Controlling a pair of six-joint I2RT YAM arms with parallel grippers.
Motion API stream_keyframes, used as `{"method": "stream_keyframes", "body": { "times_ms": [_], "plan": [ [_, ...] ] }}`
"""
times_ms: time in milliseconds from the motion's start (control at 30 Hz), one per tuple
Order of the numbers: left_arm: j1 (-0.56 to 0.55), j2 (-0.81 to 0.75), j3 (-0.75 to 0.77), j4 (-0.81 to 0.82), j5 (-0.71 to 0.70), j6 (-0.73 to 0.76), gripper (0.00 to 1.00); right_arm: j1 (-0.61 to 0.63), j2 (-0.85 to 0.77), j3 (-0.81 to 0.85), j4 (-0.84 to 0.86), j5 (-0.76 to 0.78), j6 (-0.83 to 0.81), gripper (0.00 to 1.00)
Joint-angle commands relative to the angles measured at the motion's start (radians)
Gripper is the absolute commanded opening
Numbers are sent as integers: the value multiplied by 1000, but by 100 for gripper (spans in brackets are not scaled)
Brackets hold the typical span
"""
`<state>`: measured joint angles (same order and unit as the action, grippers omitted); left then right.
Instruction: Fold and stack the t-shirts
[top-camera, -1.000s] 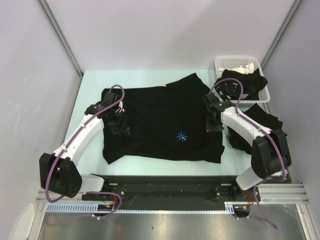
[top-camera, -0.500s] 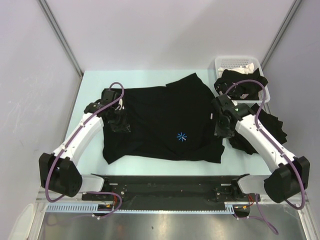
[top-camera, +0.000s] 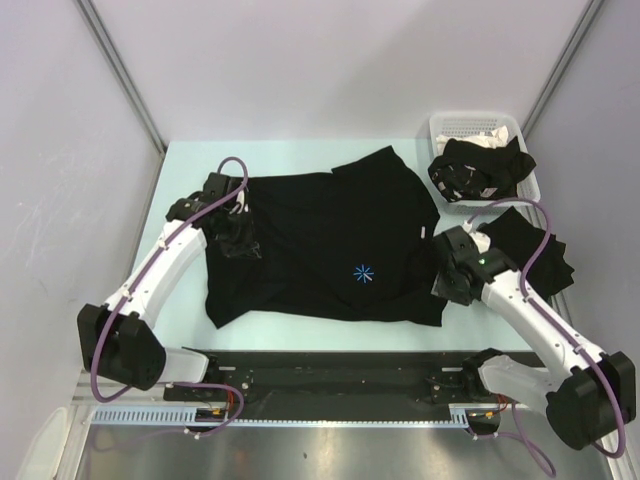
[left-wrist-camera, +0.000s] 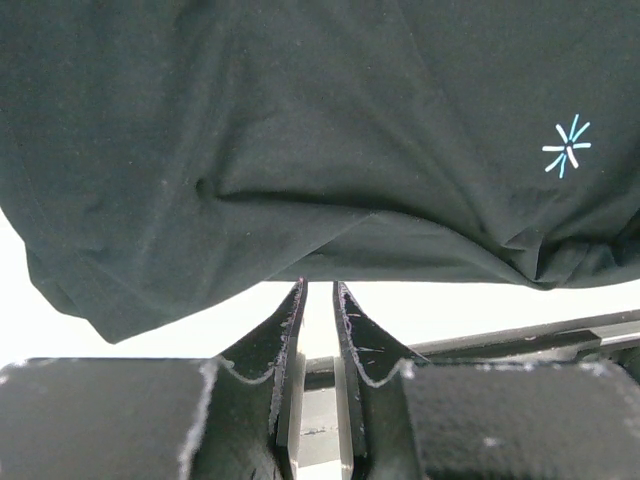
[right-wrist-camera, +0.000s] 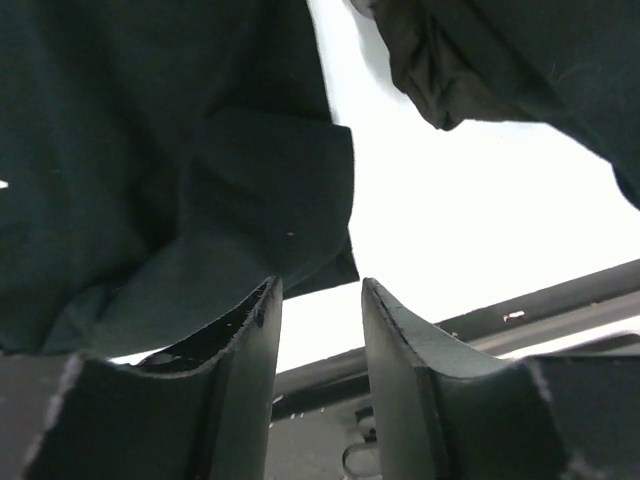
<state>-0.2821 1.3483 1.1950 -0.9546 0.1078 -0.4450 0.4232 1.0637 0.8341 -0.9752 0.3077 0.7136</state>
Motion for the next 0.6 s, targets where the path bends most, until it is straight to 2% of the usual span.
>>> {"method": "stream_keyframes", "body": {
  "times_ms": [0,300,567],
  "plan": [
    [-6,-6,51,-35,-14,22,20,-6,-62,-78,131,36,47,43],
    [-6,-43,31,-42,-17,23,21,0,-116,-210,257,28,89,46],
    [-6,-129,-57,34,73,9,23,17,-182,-293,302,71,101,49]
  ]
}}
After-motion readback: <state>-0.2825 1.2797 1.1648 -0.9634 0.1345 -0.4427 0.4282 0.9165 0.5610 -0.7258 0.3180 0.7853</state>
